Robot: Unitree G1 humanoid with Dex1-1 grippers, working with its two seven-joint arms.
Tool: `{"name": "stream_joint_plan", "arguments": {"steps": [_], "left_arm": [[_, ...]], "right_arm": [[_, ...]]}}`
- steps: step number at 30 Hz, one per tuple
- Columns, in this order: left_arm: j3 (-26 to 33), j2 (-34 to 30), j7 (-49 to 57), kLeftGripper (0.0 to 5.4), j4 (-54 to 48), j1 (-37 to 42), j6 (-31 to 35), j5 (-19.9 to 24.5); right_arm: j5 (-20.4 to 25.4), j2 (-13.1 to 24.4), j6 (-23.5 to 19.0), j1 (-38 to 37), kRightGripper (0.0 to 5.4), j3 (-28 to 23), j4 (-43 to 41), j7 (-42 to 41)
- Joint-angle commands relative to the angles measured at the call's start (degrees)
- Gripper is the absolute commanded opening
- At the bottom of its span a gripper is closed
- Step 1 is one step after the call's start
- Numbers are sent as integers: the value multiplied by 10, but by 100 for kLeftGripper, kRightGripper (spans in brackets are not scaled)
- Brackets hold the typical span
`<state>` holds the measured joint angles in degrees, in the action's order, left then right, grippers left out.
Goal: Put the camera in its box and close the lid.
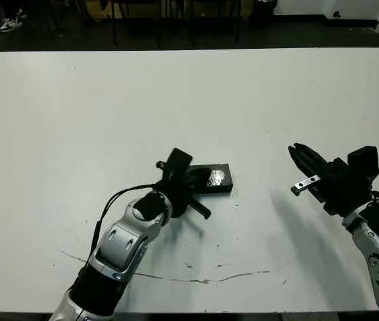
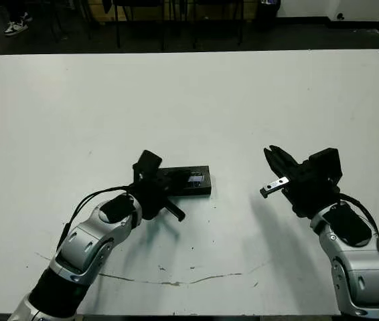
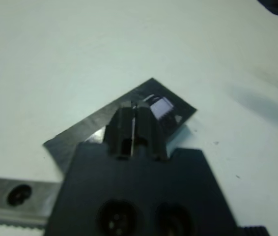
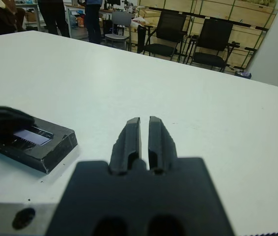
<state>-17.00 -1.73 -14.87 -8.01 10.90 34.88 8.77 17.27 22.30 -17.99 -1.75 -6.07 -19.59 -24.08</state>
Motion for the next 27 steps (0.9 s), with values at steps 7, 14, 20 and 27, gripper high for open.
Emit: {"name": "stream_joint_plan", "arguments": {"steps": [7,14,20,27], "left_arm": [[56,-104,-6,2,-59,-151,-342,-79],[184,-110,10,2,-82,-181,-460,-31],[245,-91,43,2,-36,-179,-503,-20],[247,-57,67,2,-9,-188,-511,-15]], "right_arm": [[-7,-20,10,-19,0,10,-16,12],[-22,-64,35,-30,0,22,-20,53],[-53,-120,127,-40,0,40,20,85],[-86,-147,176,-39,0,51,50,111]]}}
